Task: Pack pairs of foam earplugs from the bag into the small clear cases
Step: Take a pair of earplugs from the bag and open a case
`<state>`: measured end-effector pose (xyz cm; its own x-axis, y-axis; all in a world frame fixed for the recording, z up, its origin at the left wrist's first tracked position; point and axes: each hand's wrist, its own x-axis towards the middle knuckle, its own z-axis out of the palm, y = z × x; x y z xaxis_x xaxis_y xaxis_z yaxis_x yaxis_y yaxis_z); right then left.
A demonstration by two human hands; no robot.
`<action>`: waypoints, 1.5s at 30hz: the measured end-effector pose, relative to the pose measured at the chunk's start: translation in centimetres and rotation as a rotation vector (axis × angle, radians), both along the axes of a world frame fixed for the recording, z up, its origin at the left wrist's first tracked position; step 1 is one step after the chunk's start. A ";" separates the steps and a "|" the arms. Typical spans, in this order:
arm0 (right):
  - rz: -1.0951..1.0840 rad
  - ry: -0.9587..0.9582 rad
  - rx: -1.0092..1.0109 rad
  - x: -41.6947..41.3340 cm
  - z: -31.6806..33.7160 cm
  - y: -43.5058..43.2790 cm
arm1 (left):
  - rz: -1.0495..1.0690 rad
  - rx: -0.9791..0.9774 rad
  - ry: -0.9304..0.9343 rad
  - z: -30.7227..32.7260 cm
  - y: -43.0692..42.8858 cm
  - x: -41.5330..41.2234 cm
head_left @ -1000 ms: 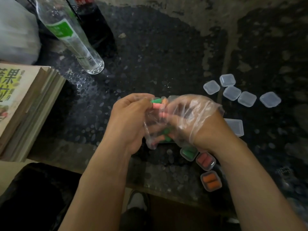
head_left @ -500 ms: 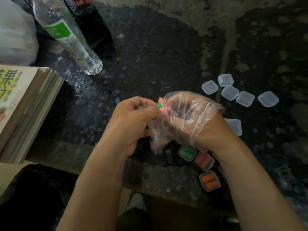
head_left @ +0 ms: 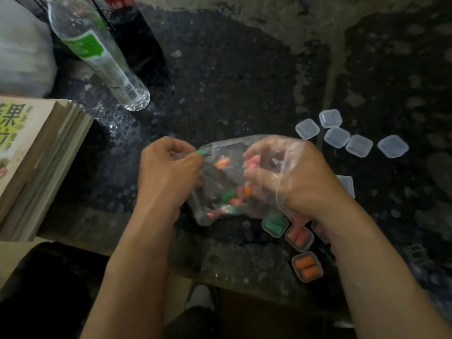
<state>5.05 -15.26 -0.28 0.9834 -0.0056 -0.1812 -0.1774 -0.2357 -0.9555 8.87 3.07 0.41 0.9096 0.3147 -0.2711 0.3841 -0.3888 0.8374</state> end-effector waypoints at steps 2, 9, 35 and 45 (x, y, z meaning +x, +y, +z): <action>0.017 0.001 -0.004 0.0 -0.3 -0.2 | 0.053 0.097 -0.001 -0.2 0.9 0.2; 0.001 -0.013 -0.006 -0.1 -0.3 -0.5 | -0.090 0.429 -0.075 -0.3 -0.4 0.0; -0.788 -0.037 0.117 -2.3 -1.6 -13.9 | -0.998 0.495 -0.517 -4.3 -20.9 -0.5; -0.756 -0.037 0.235 -2.6 -1.1 -15.1 | -0.986 0.661 -0.503 -5.8 -22.9 -0.1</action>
<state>2.45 -30.31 -1.36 0.7337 -0.6402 -0.2275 -0.1760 0.1443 -0.9738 8.82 -19.87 -5.39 0.7899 -0.6021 0.1161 -0.6003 -0.7208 0.3464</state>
